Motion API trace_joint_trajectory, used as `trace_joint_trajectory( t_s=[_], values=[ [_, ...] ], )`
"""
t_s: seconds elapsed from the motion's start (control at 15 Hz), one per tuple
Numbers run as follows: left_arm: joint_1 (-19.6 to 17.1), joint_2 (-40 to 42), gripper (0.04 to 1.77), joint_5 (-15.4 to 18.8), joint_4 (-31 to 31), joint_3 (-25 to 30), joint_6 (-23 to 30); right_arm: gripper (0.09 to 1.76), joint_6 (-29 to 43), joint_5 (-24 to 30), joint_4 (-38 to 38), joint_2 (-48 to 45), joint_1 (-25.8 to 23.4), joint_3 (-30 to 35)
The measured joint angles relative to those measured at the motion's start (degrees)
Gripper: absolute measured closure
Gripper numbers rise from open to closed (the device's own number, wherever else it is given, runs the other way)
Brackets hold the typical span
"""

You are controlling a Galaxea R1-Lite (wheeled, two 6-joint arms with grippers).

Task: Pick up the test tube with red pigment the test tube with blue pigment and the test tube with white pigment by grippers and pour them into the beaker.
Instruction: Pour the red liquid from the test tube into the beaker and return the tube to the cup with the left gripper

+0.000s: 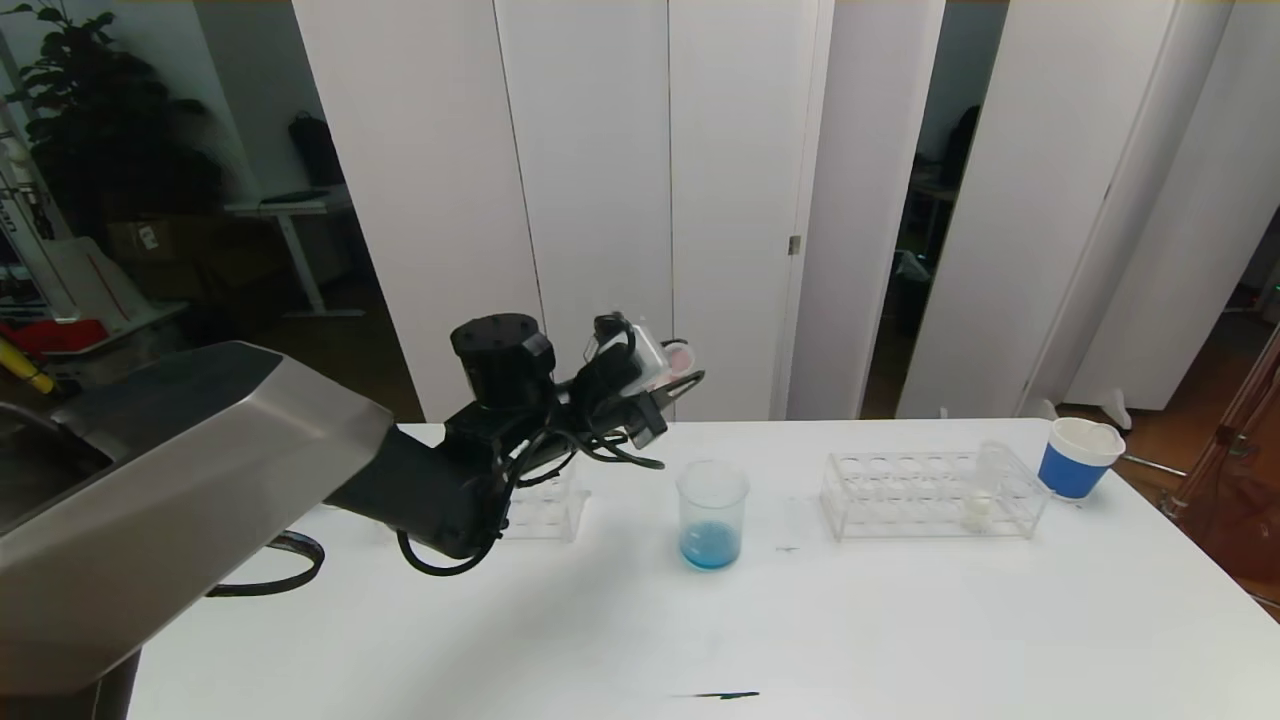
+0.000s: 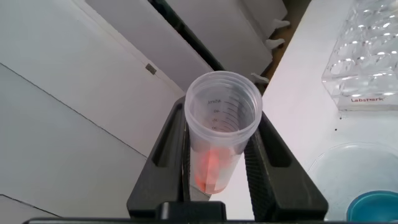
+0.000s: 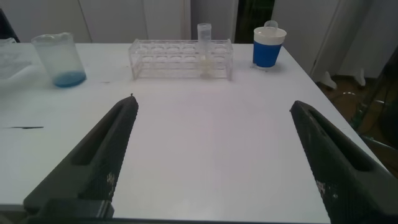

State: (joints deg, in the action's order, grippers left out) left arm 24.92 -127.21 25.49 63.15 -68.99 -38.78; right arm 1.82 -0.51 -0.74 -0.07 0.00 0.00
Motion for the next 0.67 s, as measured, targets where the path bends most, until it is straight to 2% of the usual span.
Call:
trace_joint_trajectory(
  t_s=[0.33, 0.67],
  values=[
    [-0.4, -2.8, 1.23, 0.7, 0.0, 0.4, -16.6, 0.1, 0.0, 0.0, 0.0, 0.0, 0.0, 0.0],
    [-0.1, -5.0, 1.23, 0.3, 1.4, 0.6, -23.5, 0.1, 0.0, 0.0, 0.0, 0.0, 0.0, 0.0]
  ],
)
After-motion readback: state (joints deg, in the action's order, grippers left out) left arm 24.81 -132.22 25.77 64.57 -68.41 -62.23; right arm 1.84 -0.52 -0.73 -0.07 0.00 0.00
